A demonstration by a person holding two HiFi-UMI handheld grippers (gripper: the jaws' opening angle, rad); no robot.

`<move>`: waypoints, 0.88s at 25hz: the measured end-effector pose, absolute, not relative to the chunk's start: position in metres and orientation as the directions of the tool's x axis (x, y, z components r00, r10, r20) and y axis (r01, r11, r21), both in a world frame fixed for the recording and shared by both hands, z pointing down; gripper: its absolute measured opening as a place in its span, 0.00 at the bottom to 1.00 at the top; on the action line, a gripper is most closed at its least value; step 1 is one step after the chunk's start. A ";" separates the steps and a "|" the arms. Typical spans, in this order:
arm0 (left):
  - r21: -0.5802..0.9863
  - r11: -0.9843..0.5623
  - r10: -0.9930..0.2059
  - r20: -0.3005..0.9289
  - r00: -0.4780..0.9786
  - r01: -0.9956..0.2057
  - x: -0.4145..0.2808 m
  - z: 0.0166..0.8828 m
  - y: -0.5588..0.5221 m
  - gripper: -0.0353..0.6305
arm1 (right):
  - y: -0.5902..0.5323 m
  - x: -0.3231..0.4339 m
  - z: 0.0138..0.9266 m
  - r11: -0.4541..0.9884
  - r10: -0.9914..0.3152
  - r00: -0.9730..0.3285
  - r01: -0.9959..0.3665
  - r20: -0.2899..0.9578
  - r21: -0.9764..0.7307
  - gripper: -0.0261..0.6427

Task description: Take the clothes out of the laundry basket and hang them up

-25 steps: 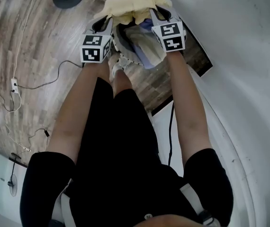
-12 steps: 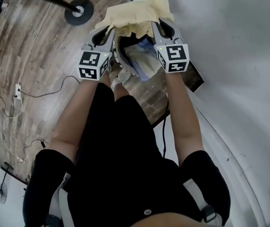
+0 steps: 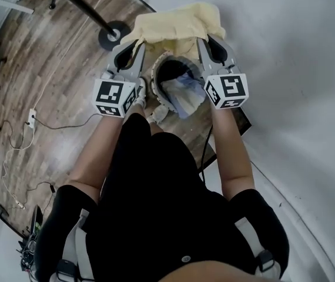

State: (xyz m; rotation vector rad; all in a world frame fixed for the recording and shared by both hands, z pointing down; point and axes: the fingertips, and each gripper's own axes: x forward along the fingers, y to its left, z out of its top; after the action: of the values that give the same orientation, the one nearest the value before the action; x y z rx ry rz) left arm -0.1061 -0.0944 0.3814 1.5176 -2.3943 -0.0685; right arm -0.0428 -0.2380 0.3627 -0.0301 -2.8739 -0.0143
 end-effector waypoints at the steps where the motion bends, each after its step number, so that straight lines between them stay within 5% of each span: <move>1: 0.184 0.446 -0.888 0.211 -0.409 -0.876 -0.109 0.370 -0.087 0.11 | -0.232 -0.046 0.352 0.999 0.029 -0.971 0.032 0.238 0.008 0.11; 11: 0.109 0.507 -0.862 0.075 -0.501 -0.855 -0.109 0.247 -0.043 0.11 | -0.192 -0.044 0.241 0.994 0.105 -0.993 0.102 0.061 -0.044 0.10; 22: 0.073 0.544 -0.839 0.023 -0.544 -0.836 -0.095 0.185 0.007 0.11 | -0.146 -0.033 0.191 0.984 0.174 -0.985 0.173 0.018 -0.052 0.10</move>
State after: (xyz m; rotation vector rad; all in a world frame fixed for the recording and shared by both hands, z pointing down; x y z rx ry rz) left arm -0.0950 0.0065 0.1847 1.4714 -2.7119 -0.0813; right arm -0.0328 -0.1463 0.1907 -0.2715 -3.1062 0.0779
